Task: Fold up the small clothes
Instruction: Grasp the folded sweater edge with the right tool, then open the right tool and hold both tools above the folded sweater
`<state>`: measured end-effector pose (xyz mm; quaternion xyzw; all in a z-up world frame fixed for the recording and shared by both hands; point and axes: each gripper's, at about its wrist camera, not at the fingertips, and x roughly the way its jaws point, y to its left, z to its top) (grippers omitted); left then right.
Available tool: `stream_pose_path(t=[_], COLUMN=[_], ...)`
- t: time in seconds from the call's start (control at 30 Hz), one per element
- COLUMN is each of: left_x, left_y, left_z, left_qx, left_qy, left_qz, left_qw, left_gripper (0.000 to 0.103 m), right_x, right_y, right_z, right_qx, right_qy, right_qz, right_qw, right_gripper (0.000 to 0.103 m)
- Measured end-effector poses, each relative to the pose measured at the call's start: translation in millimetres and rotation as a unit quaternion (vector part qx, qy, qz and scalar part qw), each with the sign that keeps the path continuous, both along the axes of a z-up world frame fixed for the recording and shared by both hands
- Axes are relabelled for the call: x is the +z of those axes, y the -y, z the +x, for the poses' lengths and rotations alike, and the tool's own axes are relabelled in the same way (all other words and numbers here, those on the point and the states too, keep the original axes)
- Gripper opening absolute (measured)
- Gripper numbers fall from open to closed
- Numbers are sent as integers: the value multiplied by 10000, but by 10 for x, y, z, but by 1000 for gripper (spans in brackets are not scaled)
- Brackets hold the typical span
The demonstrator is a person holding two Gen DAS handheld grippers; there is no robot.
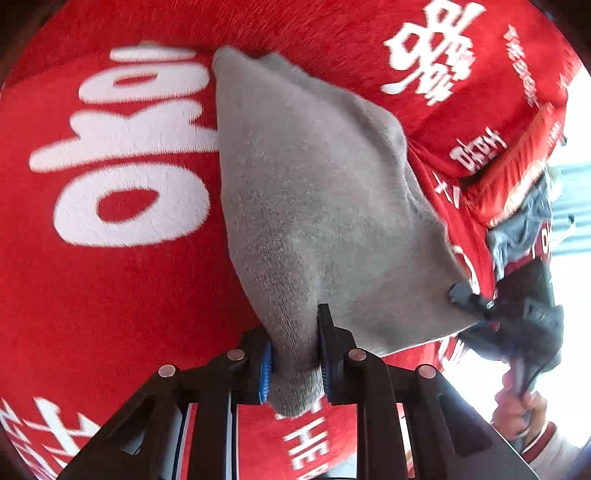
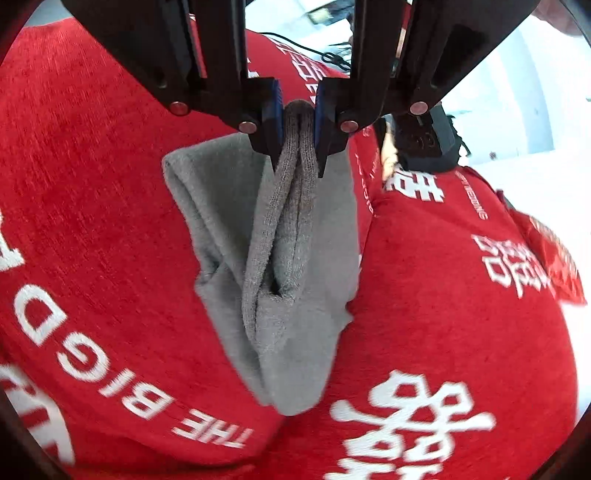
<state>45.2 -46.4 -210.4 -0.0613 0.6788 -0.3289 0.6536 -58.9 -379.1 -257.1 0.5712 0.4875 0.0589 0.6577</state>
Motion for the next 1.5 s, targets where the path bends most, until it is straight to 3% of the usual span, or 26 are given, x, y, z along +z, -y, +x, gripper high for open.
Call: stream_pose_path(t=[0.1,0.17,0.23,0.33,0.4,0.43,0.5,0.6,0.7,0.73,0.77,0.8,0.9,1.0,1.3,1.4,1.47,1.5], left_x=[-110,-181,-161,-84,-32,9,98,183,252,279,307,338,404,334,283,220,181,174], left_y=[-139,-176,-201,-251,-263,-267,-278,-350,-425,-442,-458,-468,-461,-342,-147,-88,-55,-41], left_z=[-19,-37,-48,-97,-132,-146,-177,-186,-180,-170,-156,-134,-66,7,207,269,311,332], left_qx=[-101,-120,-78,-64,-124,-142,-267,-297,-251,-244,-219,-168,-15,-5,478,582,659,698], left_qy=[-5,1,38,160,268,405,628,712,829,874,917,975,1192,1192,1038,1015,983,977], left_qz=[48,57,39,166,394,511,585,713,681,699,711,707,733,1001,1353,1511,1639,1693], left_qw=[9999,9999,10000,9997,9988,9978,9960,9945,9939,9934,9930,9926,9902,9878,9842,9816,9794,9782], left_gripper=[22,22,22,25,52,62,62,77,78,82,98,103,103,103,103,103,103,103], right_x=[-186,-410,-418,-297,-232,-204,-147,-5,179,232,282,332,362,302,-86,-306,-380,-341], right_y=[-38,-11,3,-91,-174,-209,-250,-264,-209,-202,-190,-166,-88,19,445,568,591,580], right_z=[-84,-179,-217,-194,-174,-161,-180,-244,-293,-283,-264,-206,26,263,1120,1230,1300,1332], right_qx=[243,255,134,284,477,549,638,529,248,166,104,67,178,279,293,214,302,466], right_qy=[-477,-701,-622,-725,-951,-1081,-1231,-1316,-1277,-1210,-1140,-1057,-933,-921,-1013,-1140,-1072,-1009], right_qz=[-566,-578,-548,-901,-1150,-1295,-1510,-1658,-1813,-1842,-1861,-1879,-1914,-1961,-1498,-1041,-768,-874], right_qw=[9970,9955,9965,9929,9877,9841,9788,9759,9748,9753,9758,9764,9769,9758,9831,9878,9908,9900], right_gripper=[14,13,12,17,23,33,41,43,43,45,47,51,53,53,53,53,43,26])
